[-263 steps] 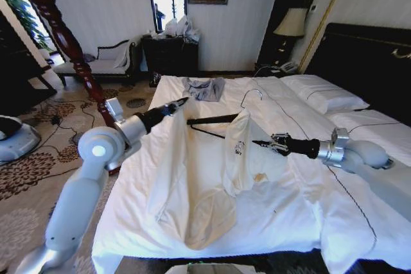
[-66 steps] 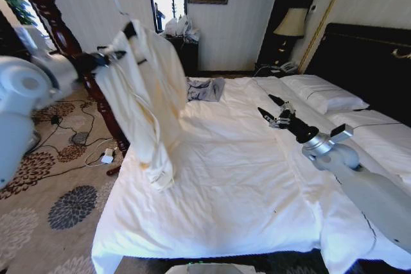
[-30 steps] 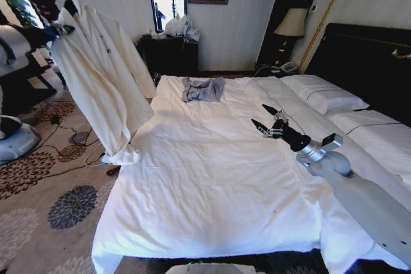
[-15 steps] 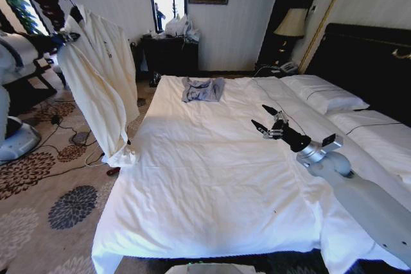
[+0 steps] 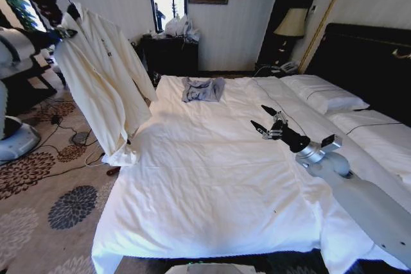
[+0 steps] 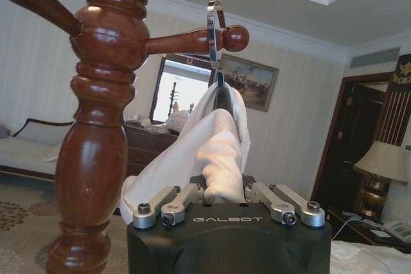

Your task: Pick up the clothes from the bed and hang them on the clothes hanger.

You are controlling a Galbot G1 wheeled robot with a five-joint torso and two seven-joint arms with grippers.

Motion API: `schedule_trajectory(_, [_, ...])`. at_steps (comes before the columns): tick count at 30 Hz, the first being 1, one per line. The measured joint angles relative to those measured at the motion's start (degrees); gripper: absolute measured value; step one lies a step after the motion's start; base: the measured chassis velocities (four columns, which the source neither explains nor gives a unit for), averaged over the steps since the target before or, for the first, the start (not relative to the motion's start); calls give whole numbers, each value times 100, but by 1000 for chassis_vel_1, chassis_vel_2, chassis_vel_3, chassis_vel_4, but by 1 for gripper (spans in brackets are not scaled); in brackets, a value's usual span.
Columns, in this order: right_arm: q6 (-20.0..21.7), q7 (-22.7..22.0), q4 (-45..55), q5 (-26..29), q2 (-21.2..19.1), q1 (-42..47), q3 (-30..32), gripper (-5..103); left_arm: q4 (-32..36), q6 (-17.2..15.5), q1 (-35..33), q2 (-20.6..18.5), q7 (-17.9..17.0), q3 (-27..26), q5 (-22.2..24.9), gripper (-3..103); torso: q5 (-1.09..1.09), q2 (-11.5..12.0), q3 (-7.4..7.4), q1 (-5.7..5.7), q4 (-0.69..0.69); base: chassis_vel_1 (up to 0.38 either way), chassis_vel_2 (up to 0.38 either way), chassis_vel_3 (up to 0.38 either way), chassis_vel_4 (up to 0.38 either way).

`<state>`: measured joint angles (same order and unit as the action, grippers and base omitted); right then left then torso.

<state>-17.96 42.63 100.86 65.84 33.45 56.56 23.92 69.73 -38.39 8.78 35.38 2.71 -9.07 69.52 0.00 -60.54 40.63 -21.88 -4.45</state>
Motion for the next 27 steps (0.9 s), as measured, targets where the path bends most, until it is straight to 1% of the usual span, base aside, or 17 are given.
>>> schedule_trajectory(6, [-25,13,-5,-13,14,28,18,100,-135,-2,129,89,10,162,-41,22,0,0,0,0,-1,0,0,0,0])
schedule_trajectory(10, [-37,20,-6,-16,15,38,28,100,-55,-9,-2,81,1,143,-53,22,0,0,0,0,1,0,0,0,0])
schedule_trajectory(13, [-42,23,-6,-16,10,41,34,100,-7,-15,-82,68,-7,122,-57,22,0,0,0,0,0,0,0,0,0])
schedule_trajectory(18, [-47,25,11,-14,8,42,35,100,218,-7,-307,-2,-24,42,-59,22,1,0,0,0,1,0,0,0,0])
schedule_trajectory(20, [-48,14,42,18,7,42,35,100,452,63,-461,-77,-39,-19,-57,22,1,0,0,0,0,0,0,0,0])
schedule_trajectory(21, [-46,4,50,54,7,42,35,100,584,133,-553,-125,-43,-51,-59,19,0,0,0,0,0,0,0,0,0])
schedule_trajectory(23, [-40,-6,58,90,7,41,39,100,672,177,-605,-152,-46,-71,-60,19,0,0,0,0,1,0,0,0,0])
schedule_trajectory(26, [-11,-75,71,292,14,22,73,100,1183,517,-912,-325,-101,-241,64,33,1,0,0,1,-2,0,0,0,0])
schedule_trajectory(27, [-11,-75,71,292,14,22,73,100,1183,517,-912,-325,-101,-241,64,33,1,0,0,1,-2,0,0,0,0])
